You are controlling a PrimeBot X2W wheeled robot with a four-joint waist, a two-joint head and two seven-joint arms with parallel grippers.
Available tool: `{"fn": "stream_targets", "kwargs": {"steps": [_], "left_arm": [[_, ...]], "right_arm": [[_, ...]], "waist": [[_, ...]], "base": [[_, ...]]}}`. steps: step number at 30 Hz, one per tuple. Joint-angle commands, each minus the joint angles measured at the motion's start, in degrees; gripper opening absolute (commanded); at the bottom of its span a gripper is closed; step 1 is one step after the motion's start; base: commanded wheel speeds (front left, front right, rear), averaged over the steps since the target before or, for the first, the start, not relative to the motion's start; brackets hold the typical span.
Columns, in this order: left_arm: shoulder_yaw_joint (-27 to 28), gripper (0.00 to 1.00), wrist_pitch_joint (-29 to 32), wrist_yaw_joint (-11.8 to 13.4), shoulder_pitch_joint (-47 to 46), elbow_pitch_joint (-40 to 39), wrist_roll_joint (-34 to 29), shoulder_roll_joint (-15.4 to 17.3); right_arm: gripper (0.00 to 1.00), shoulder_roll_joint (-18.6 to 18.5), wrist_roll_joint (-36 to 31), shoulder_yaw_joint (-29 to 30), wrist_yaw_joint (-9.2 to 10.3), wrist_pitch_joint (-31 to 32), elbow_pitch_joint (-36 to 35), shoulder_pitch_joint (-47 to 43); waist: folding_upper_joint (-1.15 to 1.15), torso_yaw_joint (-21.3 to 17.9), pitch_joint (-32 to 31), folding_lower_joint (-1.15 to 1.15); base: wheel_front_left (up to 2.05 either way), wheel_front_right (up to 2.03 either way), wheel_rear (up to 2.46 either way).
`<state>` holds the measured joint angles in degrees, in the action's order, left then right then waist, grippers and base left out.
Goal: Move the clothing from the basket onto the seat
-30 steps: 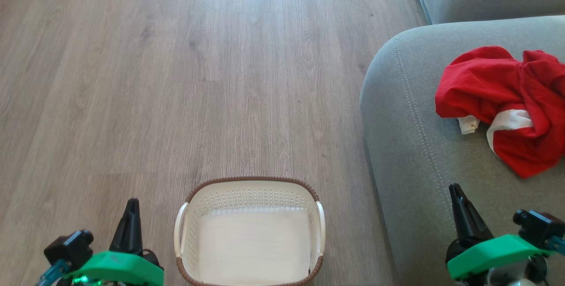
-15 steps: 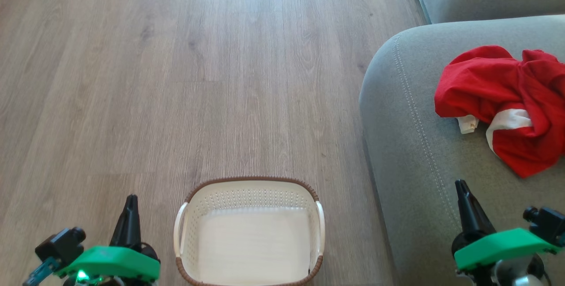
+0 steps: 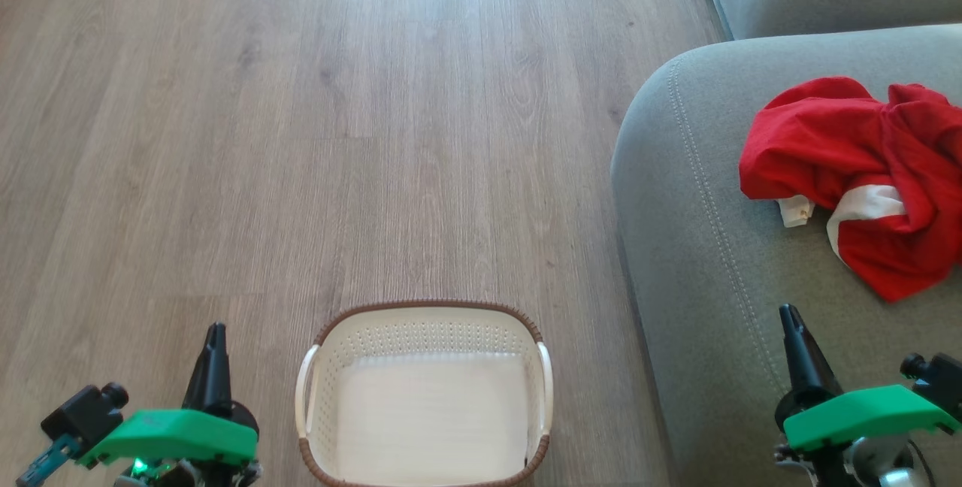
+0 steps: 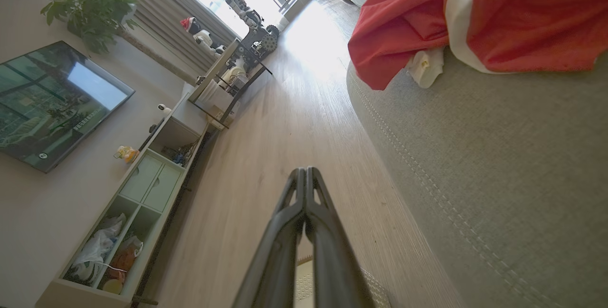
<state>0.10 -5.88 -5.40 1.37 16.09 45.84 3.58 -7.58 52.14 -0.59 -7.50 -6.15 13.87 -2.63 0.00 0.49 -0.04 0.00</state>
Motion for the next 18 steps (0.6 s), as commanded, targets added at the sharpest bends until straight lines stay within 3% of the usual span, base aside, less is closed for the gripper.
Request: {"fn": "stream_targets", "kwargs": {"steps": [1, 18], "left_arm": [[1.27, 0.00, 0.33, -0.36, -2.85, -2.01, 1.30, 0.30], [2.55, 0.00, 3.30, -0.78, -4.01, -2.01, 12.34, 0.06]], "right_arm": [[0.00, -0.30, 1.32, 0.07, 0.00, 0.40, -1.58, 3.41], [0.00, 0.80, 10.96, 1.62, 0.01, 3.27, -1.16, 4.72]], "waist": [[0.00, 0.00, 0.00, 0.00], [0.00, -0.12, 0.06, 0.00]], "base": [[0.00, 0.00, 0.00], [0.00, 0.00, 0.00]]}}
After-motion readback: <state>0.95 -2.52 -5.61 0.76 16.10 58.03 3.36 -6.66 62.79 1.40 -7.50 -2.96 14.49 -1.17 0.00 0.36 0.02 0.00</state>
